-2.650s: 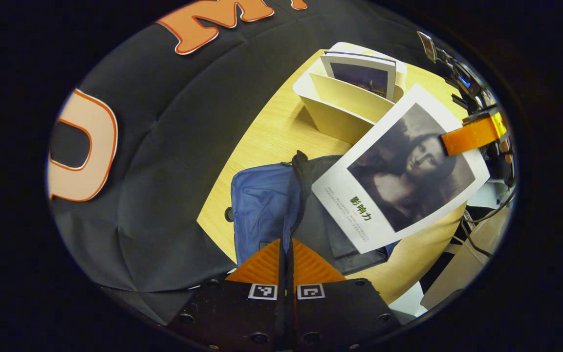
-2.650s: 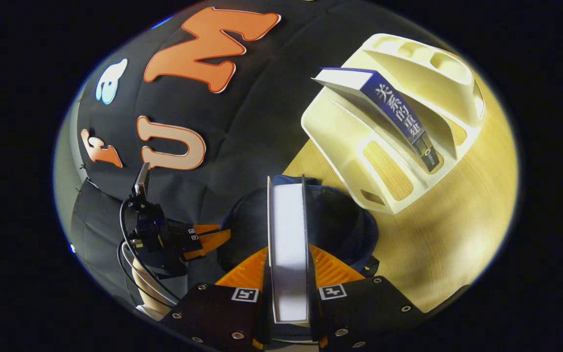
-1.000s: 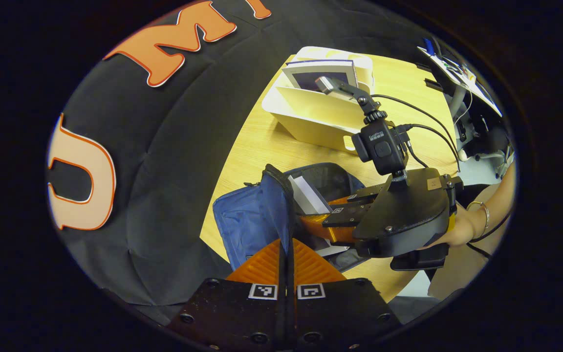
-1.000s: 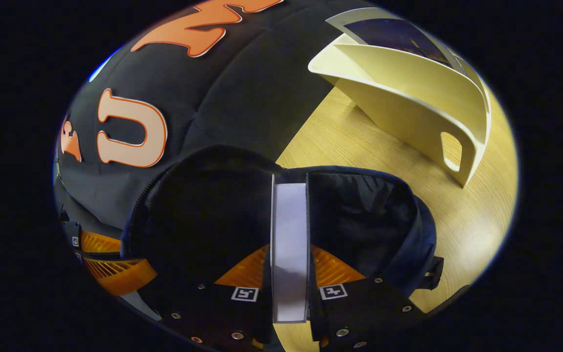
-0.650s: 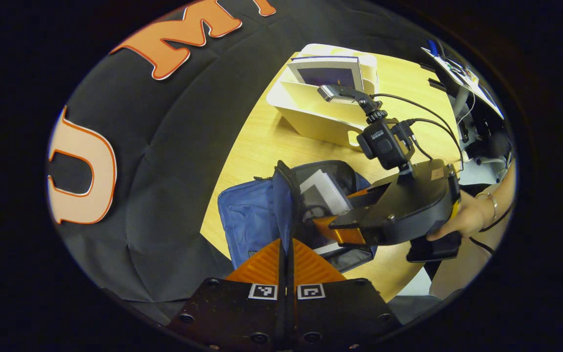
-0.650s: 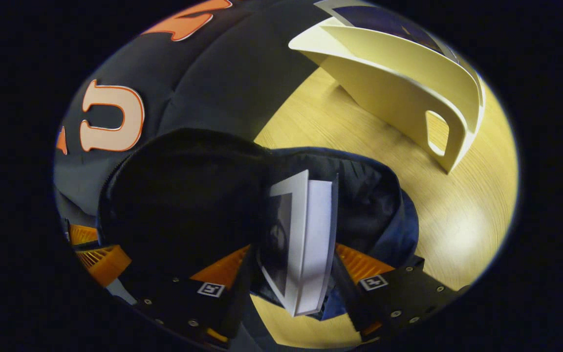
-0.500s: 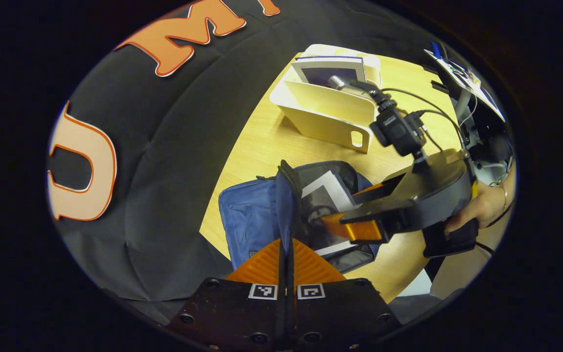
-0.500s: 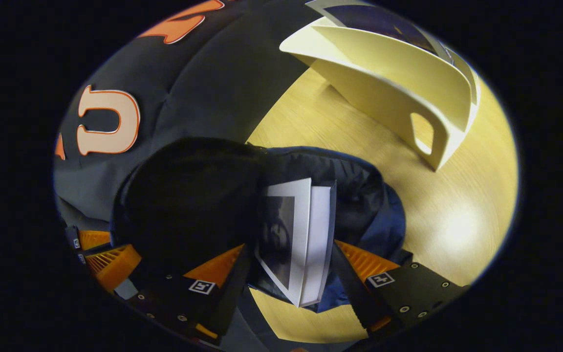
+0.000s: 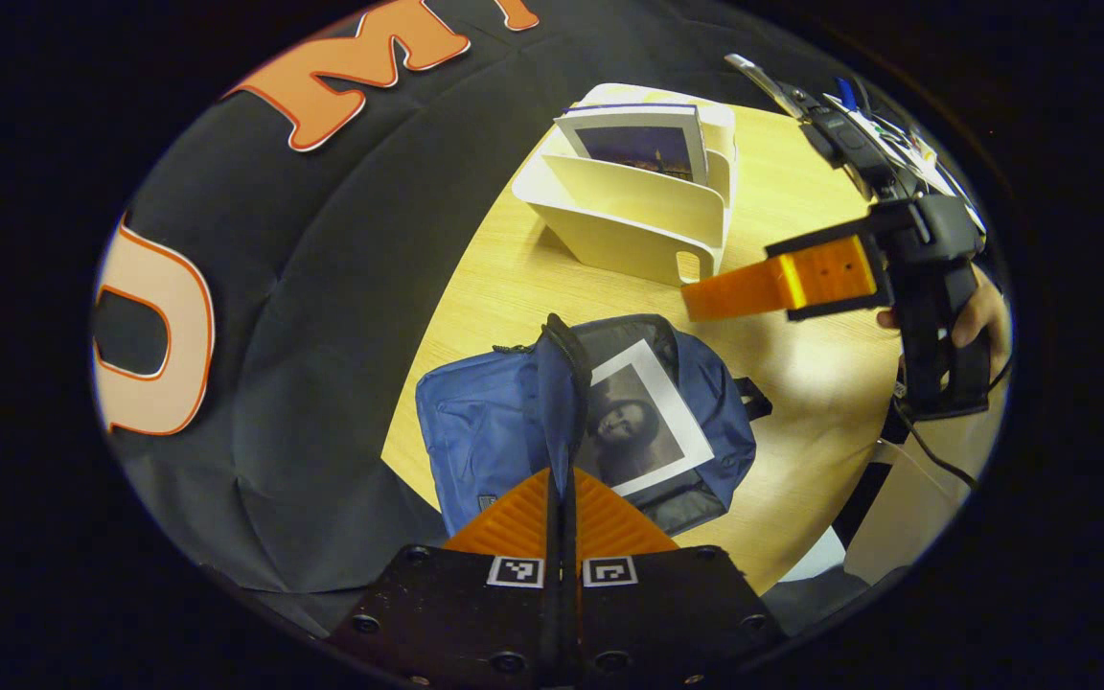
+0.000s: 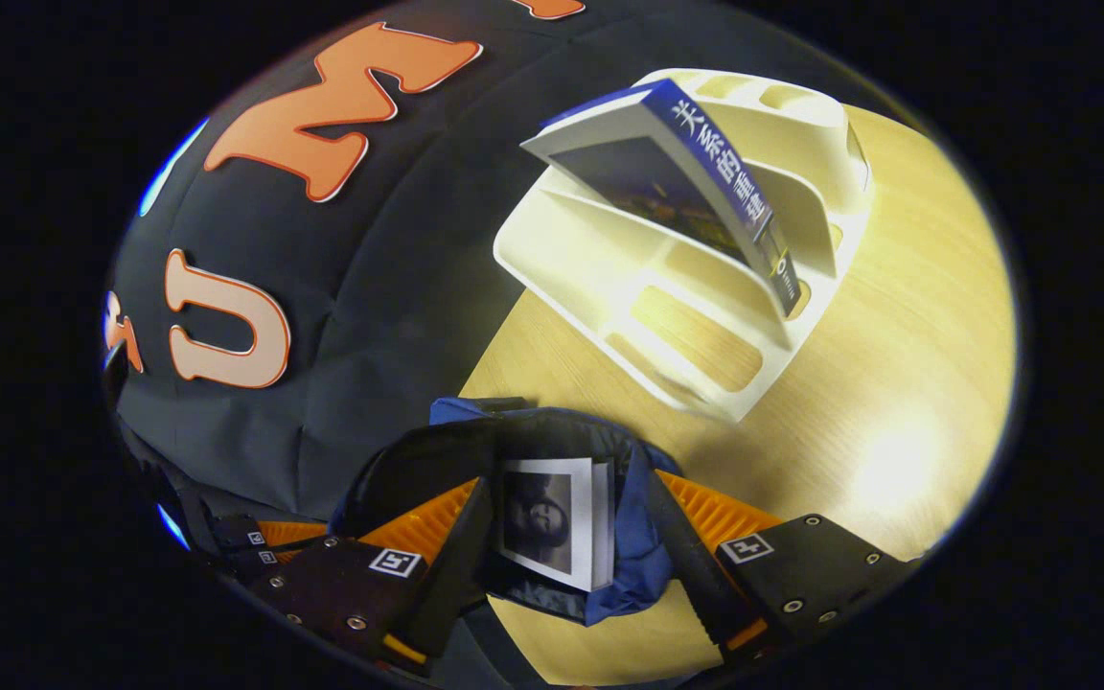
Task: Open the schoolbag, grab two books from the bookshelf and put them into the schoolbag.
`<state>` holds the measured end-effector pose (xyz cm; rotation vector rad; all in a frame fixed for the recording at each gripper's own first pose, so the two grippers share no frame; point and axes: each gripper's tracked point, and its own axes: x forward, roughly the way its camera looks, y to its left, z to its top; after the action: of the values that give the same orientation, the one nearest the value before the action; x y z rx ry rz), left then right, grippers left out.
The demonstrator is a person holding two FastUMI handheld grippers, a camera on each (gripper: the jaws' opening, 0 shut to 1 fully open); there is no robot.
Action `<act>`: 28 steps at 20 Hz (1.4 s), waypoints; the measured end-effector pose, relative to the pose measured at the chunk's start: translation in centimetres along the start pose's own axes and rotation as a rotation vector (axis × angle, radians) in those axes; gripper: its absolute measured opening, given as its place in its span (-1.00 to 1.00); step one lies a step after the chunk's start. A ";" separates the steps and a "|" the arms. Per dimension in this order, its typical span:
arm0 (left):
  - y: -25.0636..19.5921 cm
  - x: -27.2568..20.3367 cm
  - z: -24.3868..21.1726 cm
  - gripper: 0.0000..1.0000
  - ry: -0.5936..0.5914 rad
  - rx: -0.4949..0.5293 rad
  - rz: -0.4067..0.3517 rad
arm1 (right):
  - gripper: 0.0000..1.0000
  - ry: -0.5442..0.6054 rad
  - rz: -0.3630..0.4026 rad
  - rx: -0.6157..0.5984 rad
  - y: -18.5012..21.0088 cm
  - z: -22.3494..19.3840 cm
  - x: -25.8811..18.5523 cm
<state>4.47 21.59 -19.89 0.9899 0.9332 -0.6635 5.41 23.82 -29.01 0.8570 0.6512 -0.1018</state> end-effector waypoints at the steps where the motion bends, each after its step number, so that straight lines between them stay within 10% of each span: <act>1: -0.3 0.2 0.0 -0.99 0.000 0.005 -0.005 | 0.93 -0.016 -0.002 -0.035 -0.5 0.5 -0.6; 14: -0.3 1.9 -1.0 -0.98 -0.013 -0.039 -0.030 | 0.94 -0.016 -0.203 -0.604 -4.8 13.5 -10.3; 28: -0.6 3.4 -2.7 -0.99 -0.024 -0.141 -0.073 | 0.95 0.250 -0.317 -0.863 -0.2 20.8 -2.8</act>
<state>4.60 23.62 -23.79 0.8249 0.9846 -0.6601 13.31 8.07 -17.64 -0.0730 0.9581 0.0083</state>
